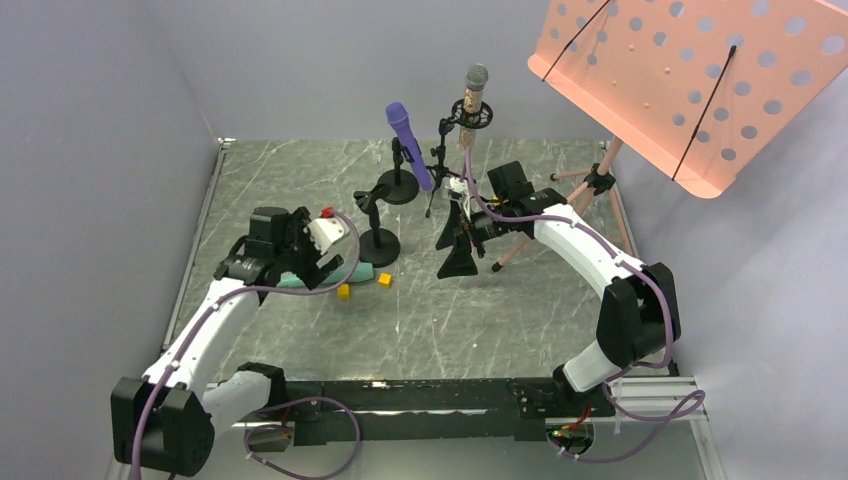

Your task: Attach the microphones to the stand

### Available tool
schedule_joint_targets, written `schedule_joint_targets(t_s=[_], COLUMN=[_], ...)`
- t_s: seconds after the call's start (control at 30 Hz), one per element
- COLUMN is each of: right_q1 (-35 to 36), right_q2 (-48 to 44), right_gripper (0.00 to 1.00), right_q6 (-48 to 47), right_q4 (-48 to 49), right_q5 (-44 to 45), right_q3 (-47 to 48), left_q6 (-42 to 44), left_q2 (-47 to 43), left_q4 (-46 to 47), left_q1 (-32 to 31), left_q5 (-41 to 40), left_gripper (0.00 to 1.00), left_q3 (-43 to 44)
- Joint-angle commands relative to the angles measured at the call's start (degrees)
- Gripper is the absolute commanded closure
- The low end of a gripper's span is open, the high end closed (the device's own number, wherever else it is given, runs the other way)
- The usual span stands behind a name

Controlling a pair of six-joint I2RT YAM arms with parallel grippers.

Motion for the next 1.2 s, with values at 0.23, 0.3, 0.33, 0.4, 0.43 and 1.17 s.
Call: schedule_joint_targets(t_s=[0.23,0.3,0.33,0.4,0.43,1.17], right_q1=[-0.1,-0.1,-0.1,-0.1,-0.1,-0.7], right_q2=[-1.0,-1.3,-1.3,-1.5,-1.6,-2.2], right_gripper=[0.00,0.00,0.00,0.00,0.00,0.00], right_q6=[-2.2,-2.4,-2.5,-2.9,-3.1,-4.1], right_q4=[-1.1,-1.3,-1.4,-1.9,-2.0,-3.0], right_q5=[-2.0,-2.2,-2.3,-2.4,-2.4,-2.6], right_q3=[2.4,2.5,2.5,2.8,2.8,3.1], left_q6=[16.9,18.0,18.3,18.5,18.7,16.8], left_q2=[17.1,20.8,22.1,23.1,23.3,35.0], left_q4=[-0.7,-2.7,-3.8,-4.8,-4.6,-8.2], left_q1=[0.9,0.9,0.9,0.9,0.9,-4.0], left_q5=[5.3,5.3,5.7,6.7,6.8,-1.2], left_gripper=[0.07,0.10,0.14,0.17,0.19,0.87], left_q3=[1.4,2.9,3.6,4.1,4.1,8.9])
